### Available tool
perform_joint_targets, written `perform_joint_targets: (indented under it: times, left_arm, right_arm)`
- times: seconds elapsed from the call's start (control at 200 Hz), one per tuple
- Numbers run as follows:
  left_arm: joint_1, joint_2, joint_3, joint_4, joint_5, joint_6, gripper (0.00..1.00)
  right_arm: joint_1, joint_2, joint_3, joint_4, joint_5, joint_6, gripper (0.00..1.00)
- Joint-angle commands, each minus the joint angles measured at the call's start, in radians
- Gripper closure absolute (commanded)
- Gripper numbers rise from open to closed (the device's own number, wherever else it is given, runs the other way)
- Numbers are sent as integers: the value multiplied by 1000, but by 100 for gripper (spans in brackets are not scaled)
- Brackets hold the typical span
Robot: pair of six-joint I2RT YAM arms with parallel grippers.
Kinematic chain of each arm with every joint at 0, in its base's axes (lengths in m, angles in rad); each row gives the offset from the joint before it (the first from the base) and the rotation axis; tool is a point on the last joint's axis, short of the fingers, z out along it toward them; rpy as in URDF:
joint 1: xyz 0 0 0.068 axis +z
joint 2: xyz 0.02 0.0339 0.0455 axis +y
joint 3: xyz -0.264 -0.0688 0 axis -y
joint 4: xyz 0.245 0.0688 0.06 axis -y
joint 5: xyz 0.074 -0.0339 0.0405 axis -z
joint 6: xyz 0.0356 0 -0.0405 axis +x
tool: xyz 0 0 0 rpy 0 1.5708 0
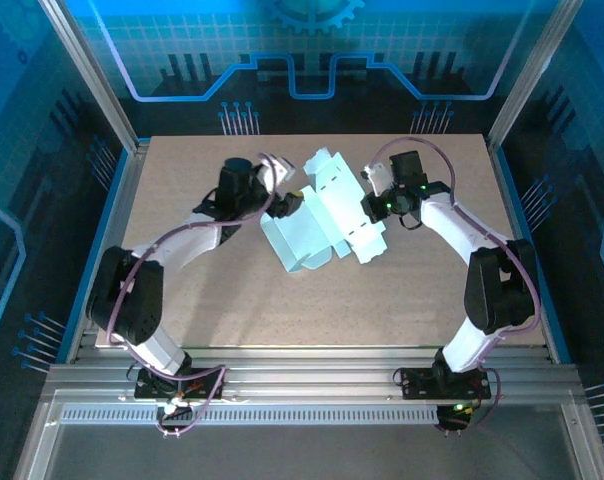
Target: Fold the paper box
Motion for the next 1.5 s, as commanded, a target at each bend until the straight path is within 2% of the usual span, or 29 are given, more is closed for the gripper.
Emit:
perform_joint_targets:
  times: [0.0, 0.08, 0.28, 0.465, 0.645, 0.801, 0.946, 0.991, 1.106, 1.201, 1.296, 1.496]
  left_arm:
    - [4, -34, -19, 15, 163, -167, 9]
    - [10, -31, -14, 20, 187, -194, 4]
    - [32, 1, 36, -26, 257, -179, 4]
    - [34, 58, 156, -170, 327, 22, 13]
    - [41, 179, 288, -326, 397, 247, 13]
    - [57, 286, 429, -520, 475, 399, 20]
    - [57, 353, 524, -663, 462, 503, 20]
    - [59, 365, 533, -673, 461, 513, 20]
    - [67, 408, 589, -724, 490, 517, 33]
    - [69, 435, 638, -781, 526, 516, 40]
    - [69, 429, 636, -779, 573, 501, 42]
    - [68, 409, 616, -772, 603, 482, 45]
  right_arm:
    - [43, -7, 48, -32, 89, -72, 100]
    - [61, -3, 50, -41, 114, -120, 100]
    - [109, 11, 44, -49, 109, -273, 100]
    - [133, 48, 93, -115, 112, -355, 100]
    - [146, 37, 94, -145, 143, -407, 100]
    - [157, 28, 85, -147, 155, -432, 100]
    - [161, 43, 113, -180, 149, -437, 100]
    - [164, 49, 118, -184, 148, -439, 100]
    - [165, 60, 124, -181, 151, -438, 100]
    - [165, 73, 136, -187, 163, -428, 100]
    - [163, 90, 159, -194, 176, -409, 100]
    - [163, 115, 195, -202, 188, -376, 100]
